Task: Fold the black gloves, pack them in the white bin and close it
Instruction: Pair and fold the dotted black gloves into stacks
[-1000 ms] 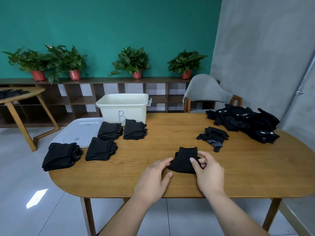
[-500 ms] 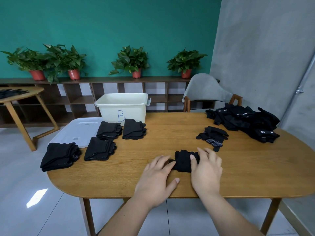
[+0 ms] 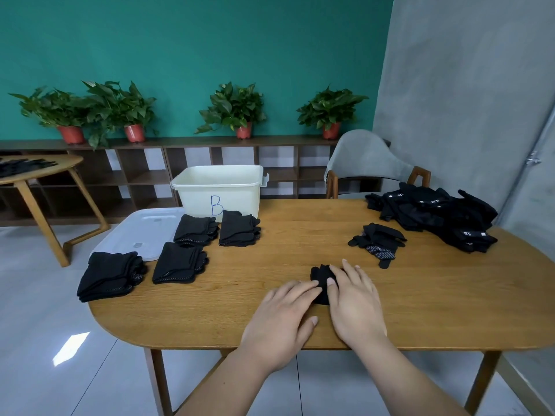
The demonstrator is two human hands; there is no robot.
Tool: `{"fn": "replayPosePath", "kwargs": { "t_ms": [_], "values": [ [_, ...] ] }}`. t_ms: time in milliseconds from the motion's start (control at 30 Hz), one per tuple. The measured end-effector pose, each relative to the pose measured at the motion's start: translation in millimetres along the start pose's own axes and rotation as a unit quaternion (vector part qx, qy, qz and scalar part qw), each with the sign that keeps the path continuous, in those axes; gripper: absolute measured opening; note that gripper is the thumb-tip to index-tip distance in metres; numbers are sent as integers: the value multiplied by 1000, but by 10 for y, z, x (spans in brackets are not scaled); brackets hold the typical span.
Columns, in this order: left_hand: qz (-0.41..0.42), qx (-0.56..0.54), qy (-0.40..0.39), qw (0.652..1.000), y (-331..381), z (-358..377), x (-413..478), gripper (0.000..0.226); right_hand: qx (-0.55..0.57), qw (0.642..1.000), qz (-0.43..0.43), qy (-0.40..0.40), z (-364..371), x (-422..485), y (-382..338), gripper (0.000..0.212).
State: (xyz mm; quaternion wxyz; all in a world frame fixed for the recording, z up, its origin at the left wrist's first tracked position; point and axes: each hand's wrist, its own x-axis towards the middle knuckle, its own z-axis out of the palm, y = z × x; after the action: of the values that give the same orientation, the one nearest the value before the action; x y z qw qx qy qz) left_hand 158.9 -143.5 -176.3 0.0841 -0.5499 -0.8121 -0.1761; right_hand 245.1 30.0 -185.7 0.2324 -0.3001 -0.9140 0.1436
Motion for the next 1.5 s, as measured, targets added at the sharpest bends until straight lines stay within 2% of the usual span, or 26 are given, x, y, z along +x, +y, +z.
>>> {"fn": "replayPosePath", "kwargs": {
  "t_ms": [67, 233, 367, 500, 600, 733, 867, 1033, 1267, 1400, 1500],
  "values": [
    [6, -1, -6, 1000, 4, 4, 4, 52, 34, 999, 10, 23, 37, -3, 36, 46],
    [12, 29, 2, 1000, 16, 54, 11, 47, 23, 999, 12, 39, 43, -5, 45, 37],
    [-41, 33, -2, 999, 17, 36, 19, 53, 22, 997, 14, 68, 25, -17, 33, 32],
    [-115, -13, -1, 993, 9, -14, 33, 52, -1, 998, -1, 59, 3, -34, -7, 34],
    [-164, -28, 10, 986, -5, -28, 50, 50, -8, 998, -53, 27, -29, -61, -26, 37],
    [-241, -34, 8, 970, -131, -76, 33, 39, -24, 989, -131, -57, -68, -78, -78, 43],
    [-272, -41, -18, 961, -289, -174, -50, 34, -44, 976, -183, -109, -119, -80, -154, 61],
    [-289, -32, -25, 956, -488, -341, -146, 38, -29, 968, -177, -175, -59, -32, -385, 50],
    [-314, 4, -21, 949, -855, -607, -335, 36, -21, 962, -191, -195, 125, -40, -887, 51],
    [-340, -24, -9, 940, -967, -682, -386, 33, -12, 960, -203, -195, 243, -83, -1096, 51],
    [-388, -72, 16, 919, -1040, -685, -397, 26, 5, 960, -210, -184, 275, -142, -1150, 51]
  ]
}}
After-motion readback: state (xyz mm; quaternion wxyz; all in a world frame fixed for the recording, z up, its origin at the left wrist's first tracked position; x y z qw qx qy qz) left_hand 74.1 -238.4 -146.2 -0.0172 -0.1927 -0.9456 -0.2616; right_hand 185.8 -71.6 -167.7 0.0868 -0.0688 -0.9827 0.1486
